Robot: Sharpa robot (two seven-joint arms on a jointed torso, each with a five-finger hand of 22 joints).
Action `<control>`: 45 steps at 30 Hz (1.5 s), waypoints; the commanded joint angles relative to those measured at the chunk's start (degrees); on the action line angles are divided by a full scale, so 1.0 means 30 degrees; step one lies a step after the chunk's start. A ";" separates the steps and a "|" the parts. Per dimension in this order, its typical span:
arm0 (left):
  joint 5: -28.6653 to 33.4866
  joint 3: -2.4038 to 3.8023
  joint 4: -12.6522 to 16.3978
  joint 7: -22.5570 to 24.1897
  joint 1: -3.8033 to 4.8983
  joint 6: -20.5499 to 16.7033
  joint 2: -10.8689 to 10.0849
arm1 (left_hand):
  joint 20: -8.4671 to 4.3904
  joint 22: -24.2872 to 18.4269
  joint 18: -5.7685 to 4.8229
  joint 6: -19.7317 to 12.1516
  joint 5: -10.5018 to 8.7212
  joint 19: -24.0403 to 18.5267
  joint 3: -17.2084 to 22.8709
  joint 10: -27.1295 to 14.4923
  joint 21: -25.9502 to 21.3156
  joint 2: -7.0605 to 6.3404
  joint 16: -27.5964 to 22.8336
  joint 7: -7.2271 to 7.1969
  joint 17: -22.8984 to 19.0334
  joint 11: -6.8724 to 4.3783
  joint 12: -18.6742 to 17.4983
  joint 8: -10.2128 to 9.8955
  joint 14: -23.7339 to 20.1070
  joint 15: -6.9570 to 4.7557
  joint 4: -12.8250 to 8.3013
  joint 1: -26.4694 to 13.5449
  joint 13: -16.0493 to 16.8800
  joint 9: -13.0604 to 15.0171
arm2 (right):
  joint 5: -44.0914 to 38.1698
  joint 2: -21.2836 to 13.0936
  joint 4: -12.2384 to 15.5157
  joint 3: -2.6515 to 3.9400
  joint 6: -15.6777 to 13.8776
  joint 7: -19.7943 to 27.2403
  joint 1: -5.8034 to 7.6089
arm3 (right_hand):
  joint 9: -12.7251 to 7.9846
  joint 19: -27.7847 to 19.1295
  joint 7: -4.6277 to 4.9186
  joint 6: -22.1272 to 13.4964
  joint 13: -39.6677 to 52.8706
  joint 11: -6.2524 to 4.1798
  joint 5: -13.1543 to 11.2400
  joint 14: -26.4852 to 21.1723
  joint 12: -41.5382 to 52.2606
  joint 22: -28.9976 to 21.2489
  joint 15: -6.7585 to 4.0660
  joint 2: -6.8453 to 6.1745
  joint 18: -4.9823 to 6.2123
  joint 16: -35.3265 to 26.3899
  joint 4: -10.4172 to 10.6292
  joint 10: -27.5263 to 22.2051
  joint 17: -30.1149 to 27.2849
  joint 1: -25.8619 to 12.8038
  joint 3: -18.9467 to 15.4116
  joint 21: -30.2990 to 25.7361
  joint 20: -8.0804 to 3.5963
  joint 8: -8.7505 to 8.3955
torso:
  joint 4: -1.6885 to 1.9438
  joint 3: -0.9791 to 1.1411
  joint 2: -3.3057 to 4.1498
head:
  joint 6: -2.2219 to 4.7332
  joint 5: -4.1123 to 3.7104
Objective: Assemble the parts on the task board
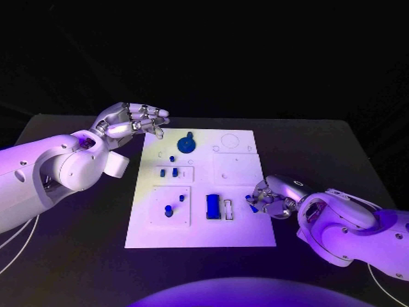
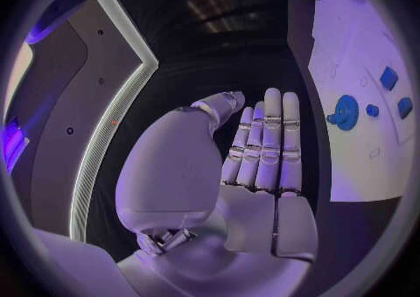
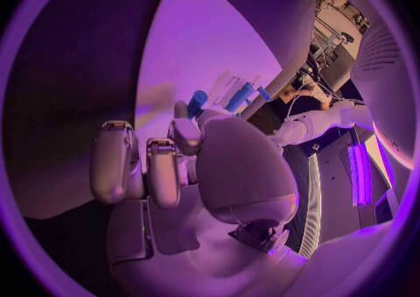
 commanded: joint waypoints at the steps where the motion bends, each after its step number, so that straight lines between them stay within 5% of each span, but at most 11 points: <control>1: 0.0072 0.0009 0.0027 0.0101 0.0005 0.0272 0.0055 | -0.0028 0.0017 0.0213 0.0040 0.0079 -0.0105 -0.0013 -0.0092 0.0054 0.0191 -0.0066 0.0043 0.0015 0.0006 0.0087 0.0055 -0.0031 0.0094 -0.0100 0.0015 0.0017 -0.0016 | 0.1620 0.0093 0.0203 0.0015 -0.0949 0.0218 0.0214 | 0.0410 0.0088 0.0020 -0.0307 0.0304 0.0038 0.0223 0.1238 0.0076 0.3554 0.0062 -0.1482 -0.0065 -0.0125 -0.3929 0.0212 0.1041 -0.0338 0.4317 0.0052 0.0038 0.0079 | 0.0011 -0.0014 0.0008 | -0.0005 -0.0007; 6: 0.0072 0.0009 0.0036 0.0101 0.0005 0.0283 0.0076 | -0.0028 0.0017 0.0213 0.0040 0.0079 -0.0105 -0.0013 -0.0092 0.0054 0.0191 -0.0066 0.0043 0.0015 0.0006 0.0087 0.0055 -0.0031 0.0094 -0.0100 0.0015 0.0017 -0.0016 | 0.2653 0.0447 0.0337 0.0020 -0.1301 0.0416 0.0396 | 0.0680 0.0078 0.0013 -0.0392 0.0302 0.0039 0.0235 0.1233 0.0052 0.3547 0.0059 -0.1514 -0.0059 -0.0145 -0.4729 0.0215 0.1015 -0.1336 0.5059 0.0037 0.0036 0.0216 | 0.0009 -0.0014 0.0010 | -0.0014 -0.0006; 18: 0.0065 0.0009 0.0080 0.0081 0.0005 0.0304 0.0058 | -0.0033 0.0036 0.0216 0.0035 0.0079 -0.0112 -0.0010 -0.0098 0.0075 0.0186 -0.0079 0.0045 0.0034 0.0005 0.0089 0.0055 -0.0027 0.0089 -0.0127 0.0035 0.0015 -0.0025 | 0.3743 0.1428 -0.0109 0.0014 -0.0609 0.0362 0.0396 | 0.0763 0.0009 -0.0033 -0.0401 0.0234 0.0023 0.0139 0.1210 -0.0058 0.3498 0.0053 -0.1573 -0.0024 -0.0193 -0.4990 0.0150 0.0911 -0.1856 0.5189 -0.0152 0.0037 0.0249 | -0.0015 -0.0011 0.0014 | -0.0105 0.0041; 30: 0.0054 0.0009 0.0075 0.0072 0.0005 0.0305 0.0039 | -0.0033 0.0036 0.0216 0.0035 0.0079 -0.0112 -0.0010 -0.0098 0.0075 0.0186 -0.0079 0.0045 0.0034 0.0005 0.0089 0.0055 -0.0027 0.0089 -0.0127 0.0035 0.0015 -0.0025 | 0.2575 0.1030 -0.0121 0.0016 -0.0819 0.0846 0.0339 | 0.0732 -0.0016 -0.0090 -0.0339 0.0284 -0.0015 -0.0193 0.1209 -0.0014 0.3483 0.0021 -0.1735 -0.0014 -0.0205 -0.5132 0.0124 0.0915 -0.2566 0.5167 -0.0206 0.0022 0.0176 | -0.0064 0.0044 0.0017 | -0.0033 0.0068; 36: 0.0053 0.0009 0.0057 0.0085 0.0005 0.0290 0.0056 | -0.0033 0.0036 0.0216 0.0035 0.0079 -0.0112 -0.0010 -0.0098 0.0075 0.0186 -0.0079 0.0045 0.0034 0.0005 0.0089 0.0055 -0.0027 0.0089 -0.0127 0.0035 0.0015 -0.0025 | 0.2813 0.0470 -0.0315 0.0035 -0.1049 0.2215 0.0709 | 0.0303 -0.0062 0.0287 -0.0851 0.0343 0.0256 -0.0261 0.1233 0.0023 0.3454 0.0218 -0.2014 -0.0011 -0.0166 -0.5163 0.0023 0.1043 -0.3409 0.4817 -0.0328 0.0133 -0.0616 | -0.0036 0.0043 0.0007 | 0.0027 -0.0015; 42: 0.0052 0.0008 0.0044 0.0088 0.0005 0.0275 0.0084 | -0.0033 0.0036 0.0216 0.0035 0.0079 -0.0112 -0.0010 -0.0098 0.0075 0.0186 -0.0079 0.0045 0.0034 0.0005 0.0089 0.0055 -0.0027 0.0089 -0.0127 0.0035 0.0015 -0.0025 | 0.3424 -0.0343 -0.0737 0.0040 -0.0971 0.3834 0.1504 | -0.0660 -0.0141 0.1117 -0.2247 0.0303 0.0952 -0.0438 0.1227 -0.0057 0.3410 0.0797 -0.2508 -0.0010 -0.0144 -0.4937 -0.0240 0.1099 -0.4481 0.3746 -0.0529 0.0572 -0.2466 | -0.0021 0.0022 0.0010 | 0.0120 -0.0183; 45: 0.0052 0.0007 0.0031 0.0088 0.0005 0.0271 0.0112 | -0.0033 0.0036 0.0216 0.0035 0.0079 -0.0112 -0.0010 -0.0098 0.0075 0.0186 -0.0079 0.0045 0.0034 0.0005 0.0089 0.0055 -0.0027 0.0089 -0.0127 0.0035 0.0015 -0.0025 | 0.3643 -0.0763 -0.1013 0.0040 -0.0641 0.4423 0.1900 | -0.1059 -0.0157 0.1246 -0.2380 0.0280 0.1100 -0.0412 0.1227 -0.0066 0.3406 0.0945 -0.2668 0.0011 -0.0114 -0.4684 -0.0351 0.1162 -0.4891 0.2933 -0.0563 0.0750 -0.3044 | -0.0025 0.0018 -0.0003 | 0.0146 -0.0317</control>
